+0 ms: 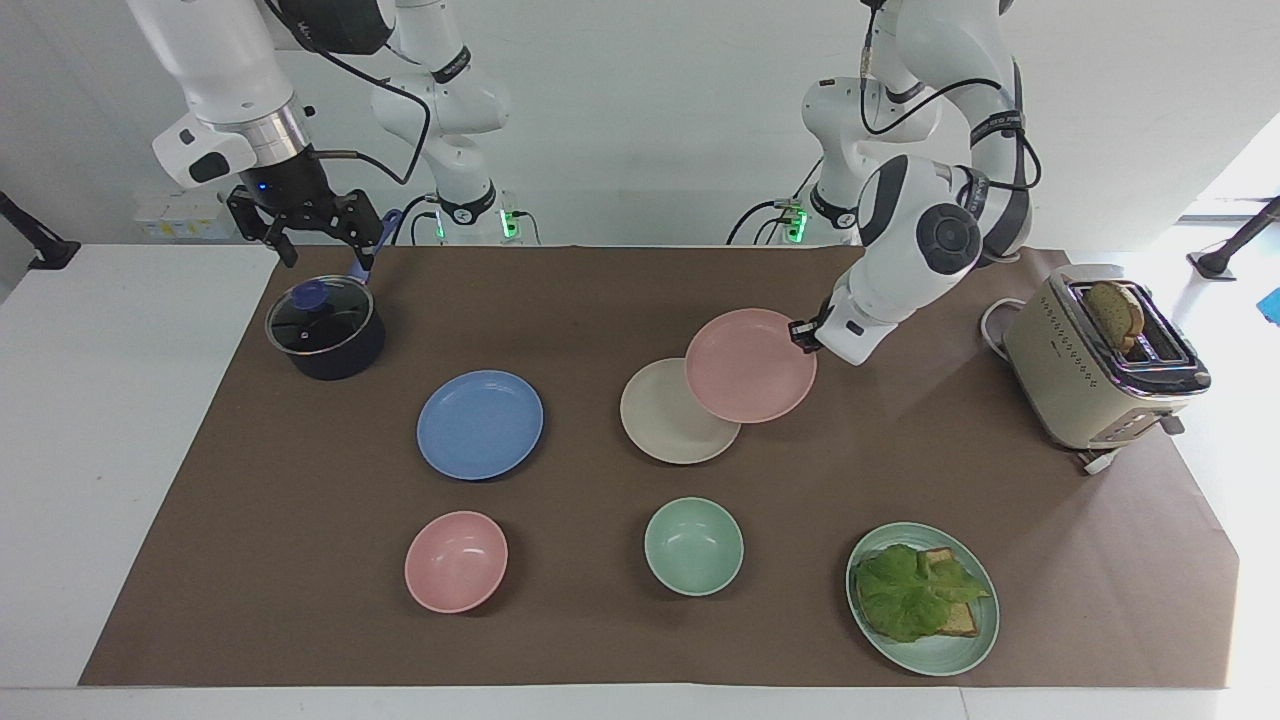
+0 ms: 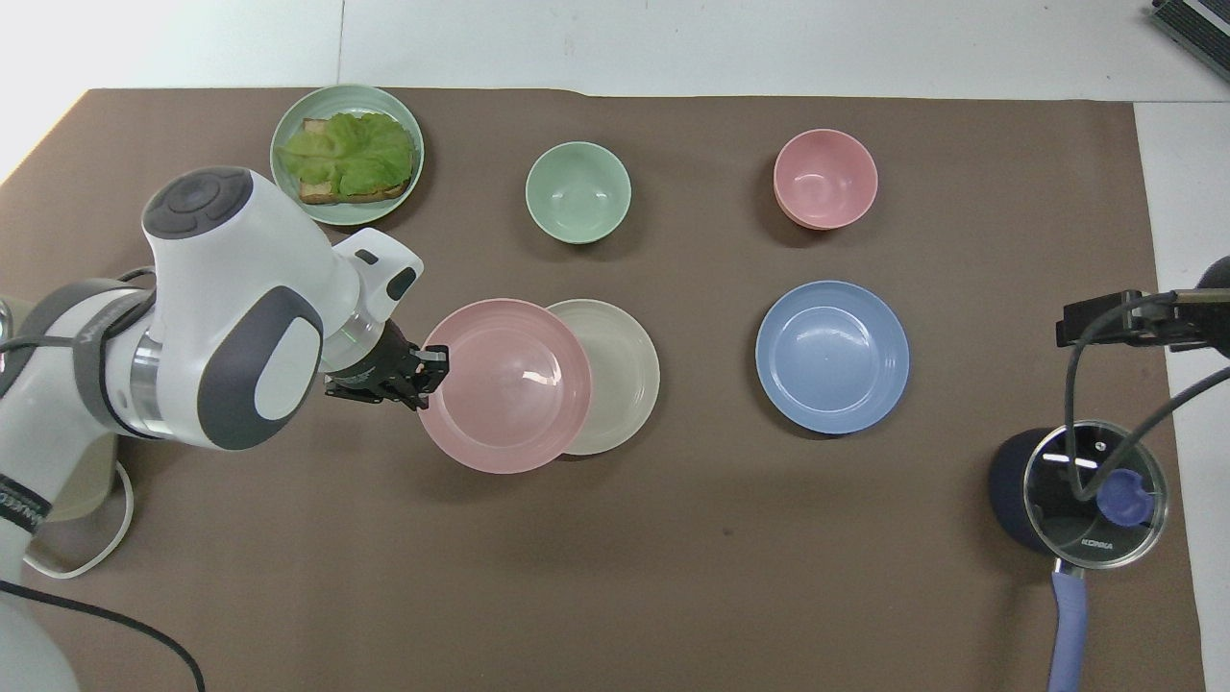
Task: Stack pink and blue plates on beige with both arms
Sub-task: 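Slide the pink plate onto the beige plate with the left gripper, then retract the left gripper while the right gripper reaches the blue plate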
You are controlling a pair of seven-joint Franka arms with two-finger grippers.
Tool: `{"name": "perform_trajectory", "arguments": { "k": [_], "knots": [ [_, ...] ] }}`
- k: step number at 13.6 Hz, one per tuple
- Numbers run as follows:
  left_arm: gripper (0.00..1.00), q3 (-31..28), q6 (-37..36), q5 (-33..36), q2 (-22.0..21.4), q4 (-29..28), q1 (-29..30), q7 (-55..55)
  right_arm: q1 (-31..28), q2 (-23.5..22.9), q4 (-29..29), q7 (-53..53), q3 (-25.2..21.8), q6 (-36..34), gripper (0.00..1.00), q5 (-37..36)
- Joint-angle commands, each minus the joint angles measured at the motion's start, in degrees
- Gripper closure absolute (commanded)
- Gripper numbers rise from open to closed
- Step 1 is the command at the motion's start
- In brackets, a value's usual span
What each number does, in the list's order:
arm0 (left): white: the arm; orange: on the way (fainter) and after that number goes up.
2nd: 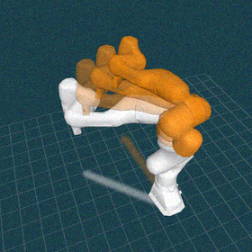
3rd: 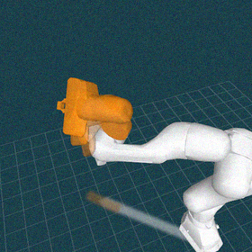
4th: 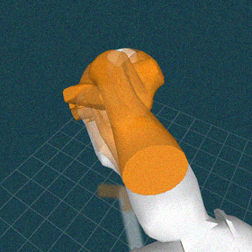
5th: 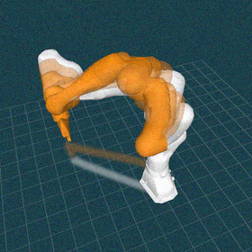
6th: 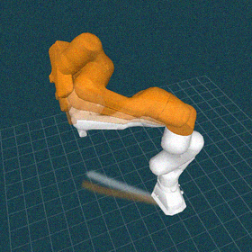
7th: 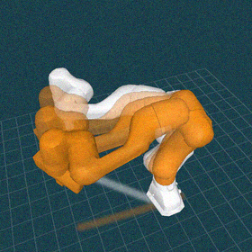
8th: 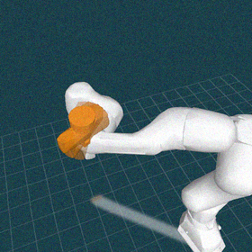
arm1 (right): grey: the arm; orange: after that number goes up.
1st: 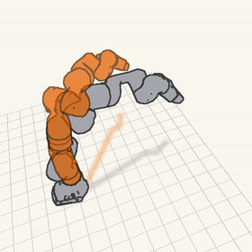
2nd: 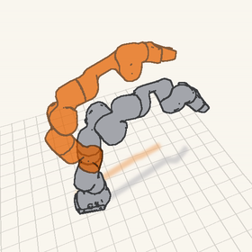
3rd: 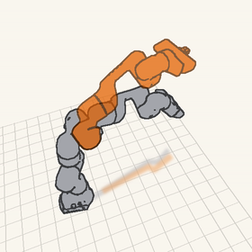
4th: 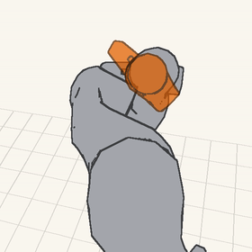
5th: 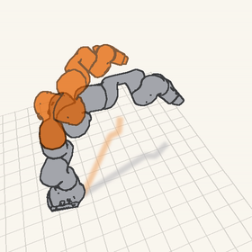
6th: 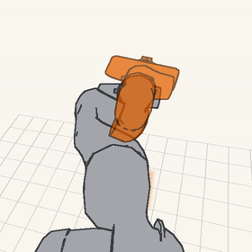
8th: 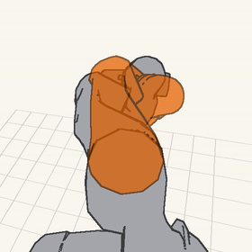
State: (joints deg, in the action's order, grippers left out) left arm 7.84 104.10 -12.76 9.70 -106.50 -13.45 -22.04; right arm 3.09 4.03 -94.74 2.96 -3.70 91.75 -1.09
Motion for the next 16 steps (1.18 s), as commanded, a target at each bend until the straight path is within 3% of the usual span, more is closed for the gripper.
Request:
{"name": "perform_trajectory", "arguments": {
  "k": [1,5,6,7,8,12,16],
  "knots": [
    [1.00,-1.07,8.55,-1.92,0.23,-4.05,-3.59,-1.24,-0.81,0.72,-1.06,-0.15,0.19,0.71,0.00,1.17],
    [1.00,-1.07,15.95,-1.92,2.60,-5.56,-6.41,-1.16,-0.81,0.63,-0.97,-0.15,0.10,0.79,0.00,1.17],
    [0.87,-1.07,16.57,-1.92,2.69,-5.56,-6.67,-0.90,-0.89,0.63,-0.97,-0.06,0.10,0.97,0.00,1.26],
    [0.15,-1.07,16.66,-1.92,2.78,-5.47,-6.67,-0.81,-0.89,0.54,-0.97,0.02,0.10,1.84,0.00,1.26],
    [0.00,-1.07,16.66,-1.92,2.78,-5.30,-6.67,-0.89,-0.81,0.54,-1.06,0.11,0.10,2.72,0.00,1.26],
    [0.00,-1.86,10.89,-0.79,2.52,-4.07,-4.23,-0.55,-0.81,0.02,-2.02,0.11,0.10,5.97,0.00,1.26],
    [0.00,-1.95,2.69,8.87,2.43,1.98,7.18,11.02,-0.81,-0.25,-5.88,-0.06,0.10,10.36,0.00,1.35]
  ]
}}
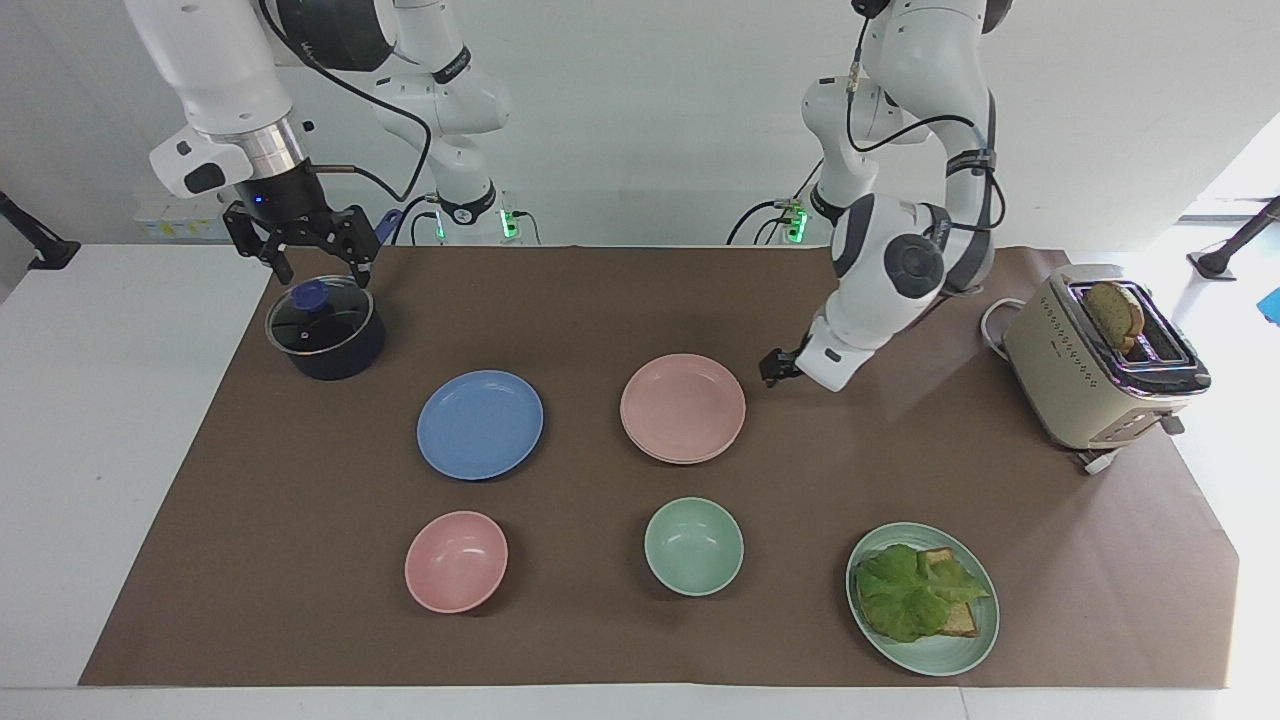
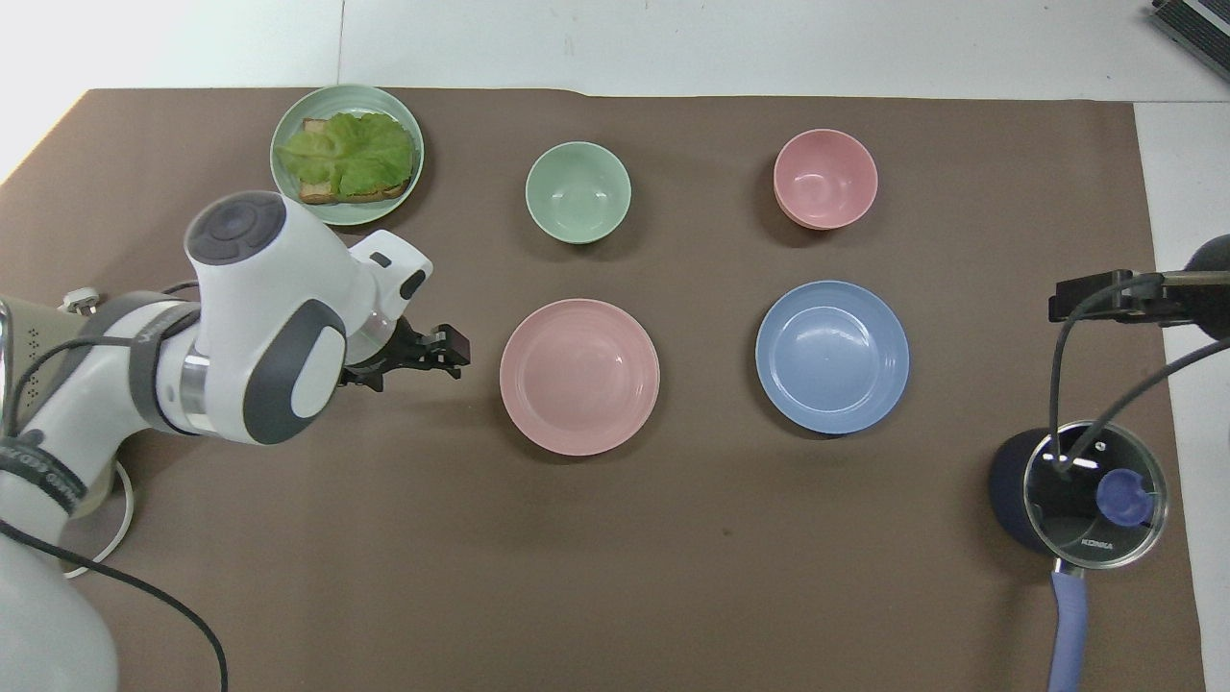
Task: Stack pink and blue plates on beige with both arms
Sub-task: 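Retract the left gripper while the right gripper reaches the blue plate, then grasp the blue plate's rim with the right gripper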
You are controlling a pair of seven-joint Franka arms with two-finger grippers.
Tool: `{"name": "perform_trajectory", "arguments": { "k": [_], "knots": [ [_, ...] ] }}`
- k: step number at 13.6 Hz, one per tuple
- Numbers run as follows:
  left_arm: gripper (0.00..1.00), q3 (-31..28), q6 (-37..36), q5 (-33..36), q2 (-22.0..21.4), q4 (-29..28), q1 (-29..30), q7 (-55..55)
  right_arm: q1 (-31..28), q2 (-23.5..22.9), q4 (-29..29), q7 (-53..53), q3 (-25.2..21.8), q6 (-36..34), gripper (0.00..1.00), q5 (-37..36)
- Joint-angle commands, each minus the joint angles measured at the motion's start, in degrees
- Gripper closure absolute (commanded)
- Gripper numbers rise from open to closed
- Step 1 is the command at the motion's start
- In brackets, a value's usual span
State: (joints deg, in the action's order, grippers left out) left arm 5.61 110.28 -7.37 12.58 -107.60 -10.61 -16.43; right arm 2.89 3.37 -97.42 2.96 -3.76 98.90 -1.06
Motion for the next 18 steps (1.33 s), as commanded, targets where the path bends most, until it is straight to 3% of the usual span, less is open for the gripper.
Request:
{"name": "perform_trajectory", "arguments": {
  "k": [1,4,8,11,13,16,17,18],
  "knots": [
    [0.00,0.28,-3.67,5.25,-0.45,4.67,6.90,8.40,-0.60,-0.03,-4.52,0.02,0.16,4.45,0.00,1.41],
    [0.00,0.02,-5.77,12.63,-1.15,9.50,8.50,16.32,-0.16,-3.18,-8.13,0.02,0.25,9.80,0.00,1.41],
    [0.00,0.45,-12.89,12.56,-1.24,21.54,9.21,17.84,0.01,-8.55,-13.39,-3.14,0.25,19.37,0.00,1.58],
    [0.00,0.63,-16.15,10.37,-1.85,23.57,9.12,17.31,0.10,-11.71,-17.71,-4.71,0.34,26.85,0.00,5.79],
    [0.00,1.07,-17.99,9.66,-1.59,26.64,9.21,16.43,0.10,-13.91,-17.98,-7.52,0.34,28.88,0.00,7.99],
    [0.00,0.98,-17.91,9.13,-1.94,26.57,9.21,16.43,-0.07,-16.98,-19.73,-13.93,0.34,30.46,0.00,14.13],
    [0.00,0.98,-17.82,9.05,-1.94,26.57,9.30,16.35,-0.33,-17.43,-20.96,-17.26,0.34,31.87,0.03,15.63],
    [0.00,0.89,-17.56,8.17,-1.94,26.48,9.21,15.74,-0.42,-17.61,-21.67,-18.94,0.25,32.58,0.12,16.17]
  ]
}}
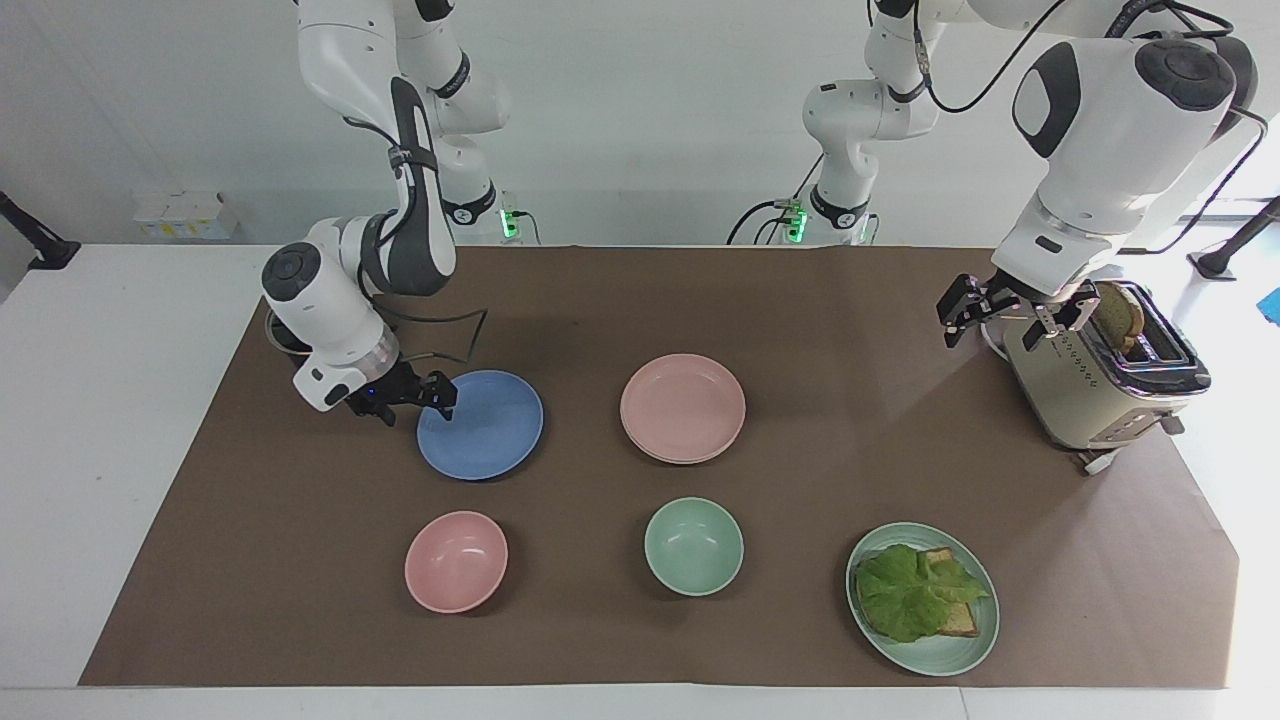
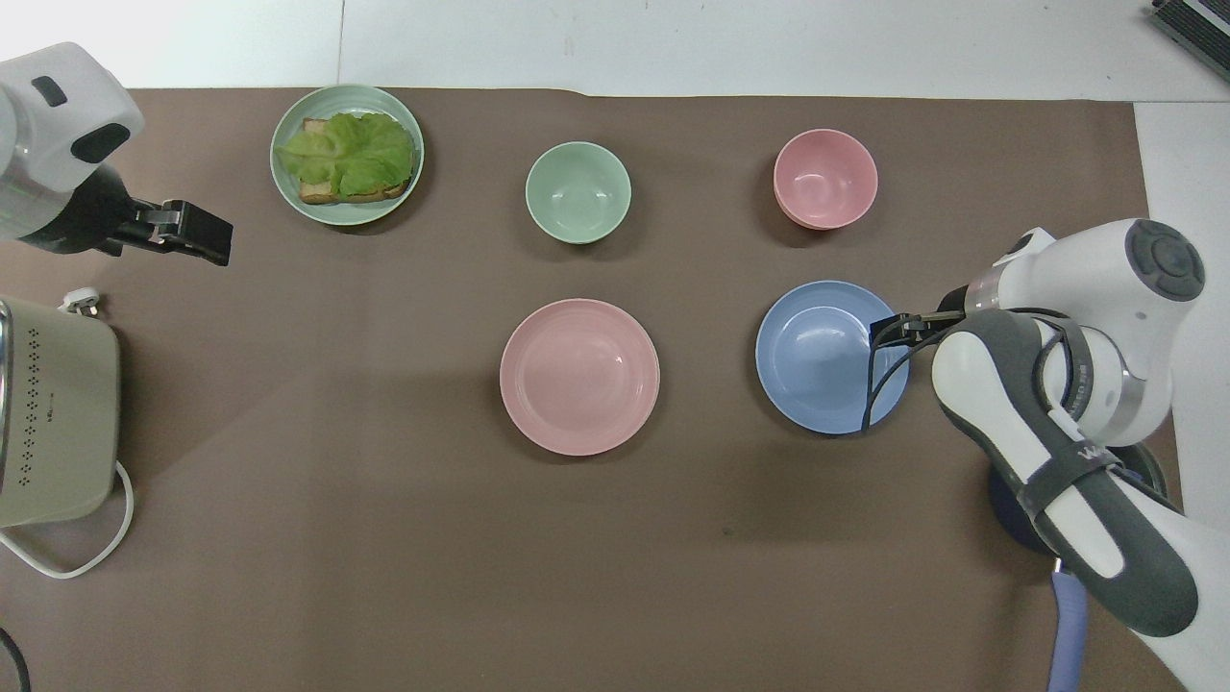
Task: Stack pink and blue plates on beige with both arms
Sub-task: 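Grasp the blue plate's rim with the right gripper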
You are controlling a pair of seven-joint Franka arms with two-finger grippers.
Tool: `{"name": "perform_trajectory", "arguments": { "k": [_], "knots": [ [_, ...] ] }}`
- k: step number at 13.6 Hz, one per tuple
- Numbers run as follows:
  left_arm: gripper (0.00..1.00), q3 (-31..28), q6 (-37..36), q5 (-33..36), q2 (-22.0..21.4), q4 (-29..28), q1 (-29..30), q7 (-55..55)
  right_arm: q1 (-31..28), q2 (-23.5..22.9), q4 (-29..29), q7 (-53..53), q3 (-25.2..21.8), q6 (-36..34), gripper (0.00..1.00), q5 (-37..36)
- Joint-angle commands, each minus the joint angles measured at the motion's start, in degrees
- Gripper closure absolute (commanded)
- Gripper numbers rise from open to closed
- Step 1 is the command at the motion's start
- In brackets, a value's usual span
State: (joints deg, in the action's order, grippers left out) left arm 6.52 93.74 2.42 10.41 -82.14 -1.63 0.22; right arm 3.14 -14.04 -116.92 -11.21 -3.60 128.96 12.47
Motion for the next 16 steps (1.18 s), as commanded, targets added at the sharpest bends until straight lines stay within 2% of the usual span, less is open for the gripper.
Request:
{"name": "perform_trajectory", "arguments": {
  "k": [1,5,6,9,16],
  "knots": [
    [0.00,-0.02,-0.84,-1.81,0.23,1.02,0.22,-1.36,-0.85,-0.28,-2.35,-5.13,0.09,2.53,0.24,2.65],
    [0.00,-0.19,-1.10,-1.81,-0.65,0.31,0.66,-1.01,-1.20,-0.46,-2.79,-5.22,0.09,2.61,0.80,2.73],
    [0.00,-0.63,-1.36,-1.81,-0.74,0.23,0.92,-1.10,-1.55,-0.46,-2.79,-5.22,0.09,2.44,0.90,2.73],
    [0.00,-0.72,-1.37,-1.81,-0.65,0.22,3.21,-1.10,-1.73,-0.46,-2.09,-5.13,0.18,1.56,1.00,4.66],
    [0.00,-0.72,-1.37,-1.81,-0.65,0.22,4.62,-1.10,-0.85,4.01,1.16,-2.16,0.61,-5.10,1.00,5.02]
  ]
}}
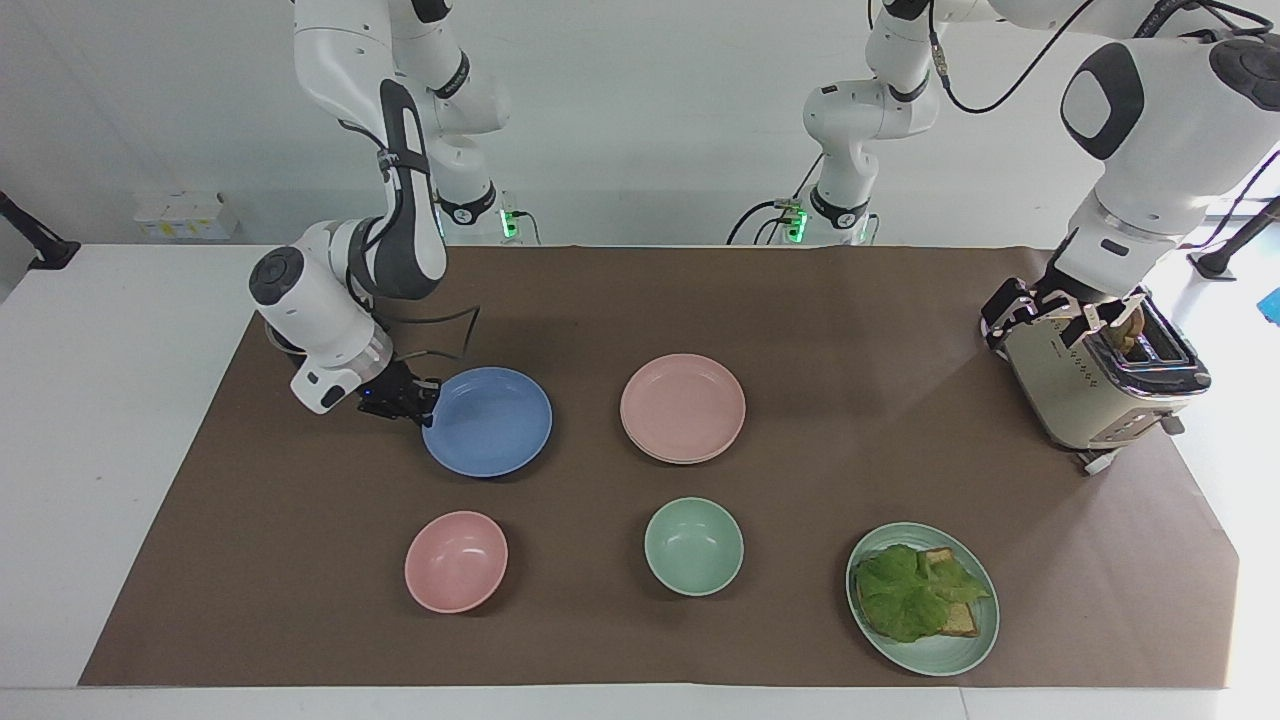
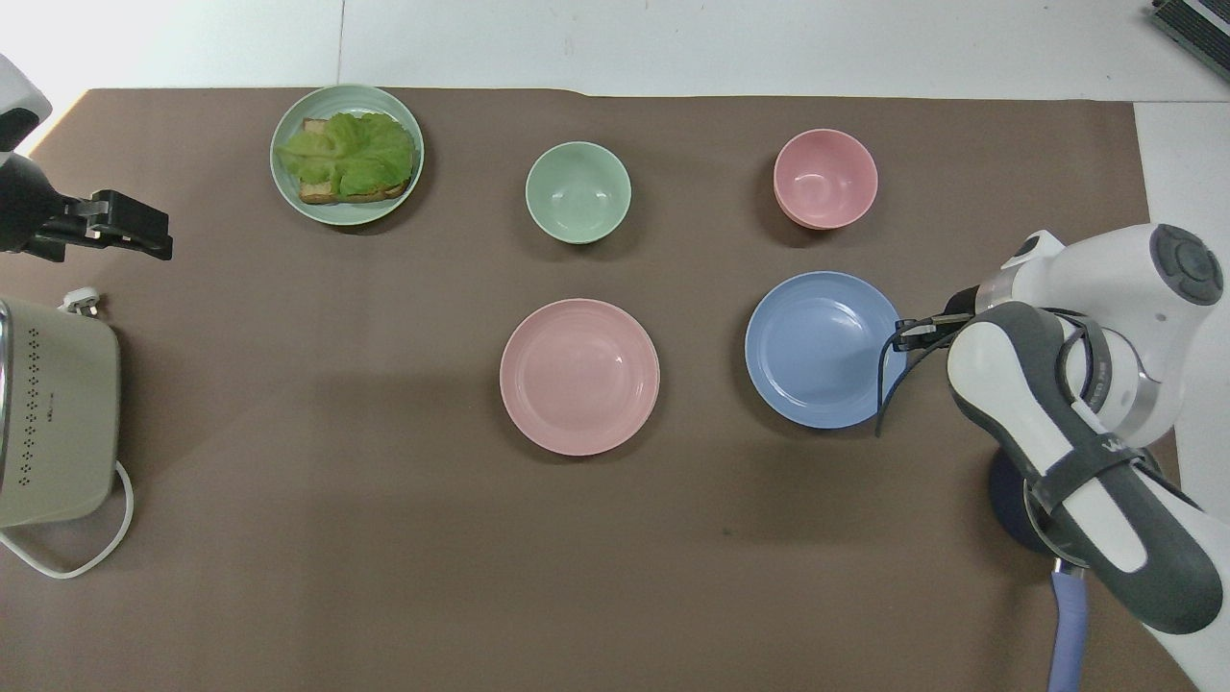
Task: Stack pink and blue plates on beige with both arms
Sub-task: 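Slide the blue plate onto the pink plate with the right gripper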
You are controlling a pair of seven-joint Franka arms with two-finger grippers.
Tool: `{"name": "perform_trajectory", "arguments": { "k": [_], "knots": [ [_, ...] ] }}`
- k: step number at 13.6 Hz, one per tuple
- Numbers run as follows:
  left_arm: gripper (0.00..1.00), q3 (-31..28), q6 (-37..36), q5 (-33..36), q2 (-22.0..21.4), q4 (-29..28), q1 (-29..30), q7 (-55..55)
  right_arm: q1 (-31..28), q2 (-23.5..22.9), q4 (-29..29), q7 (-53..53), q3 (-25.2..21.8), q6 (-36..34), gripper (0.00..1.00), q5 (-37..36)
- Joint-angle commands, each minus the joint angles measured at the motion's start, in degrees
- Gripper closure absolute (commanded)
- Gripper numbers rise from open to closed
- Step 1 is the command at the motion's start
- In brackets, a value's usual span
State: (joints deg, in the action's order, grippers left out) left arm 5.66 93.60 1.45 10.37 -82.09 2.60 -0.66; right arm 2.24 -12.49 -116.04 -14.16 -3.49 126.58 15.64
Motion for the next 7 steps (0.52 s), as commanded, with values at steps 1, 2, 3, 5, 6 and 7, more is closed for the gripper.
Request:
{"name": "perform_trajectory", "arguments": {
  "k": [1,2,3,5,6,7],
  "knots": [
    [0.00,0.14,-1.22,-0.83,-0.61,0.17,0.39,-0.22,0.22,3.34,0.89,2.28,0.59,-4.30,1.00,1.85],
    [0.00,0.14,-1.22,-0.83,-0.61,0.17,0.39,-0.22,1.26,4.13,1.77,3.77,0.59,-5.54,1.00,1.85],
    [0.00,0.14,-1.22,-0.83,-0.61,0.17,0.39,-0.22,2.49,4.83,2.73,5.70,0.59,-6.94,1.00,1.85],
    [0.00,0.14,-1.22,-0.83,-0.61,0.17,0.39,-0.22,5.21,5.02,4.14,10.62,0.59,-7.75,1.00,1.85],
    [0.00,0.14,-1.22,-0.83,-0.61,0.17,0.39,-0.22,7.23,5.02,4.50,13.78,0.59,-7.23,1.00,1.85],
    [0.00,0.14,-1.22,-0.83,-0.61,0.17,0.39,-0.22,9.51,4.84,4.76,16.68,0.59,-6.70,1.00,1.85]
  ]
}}
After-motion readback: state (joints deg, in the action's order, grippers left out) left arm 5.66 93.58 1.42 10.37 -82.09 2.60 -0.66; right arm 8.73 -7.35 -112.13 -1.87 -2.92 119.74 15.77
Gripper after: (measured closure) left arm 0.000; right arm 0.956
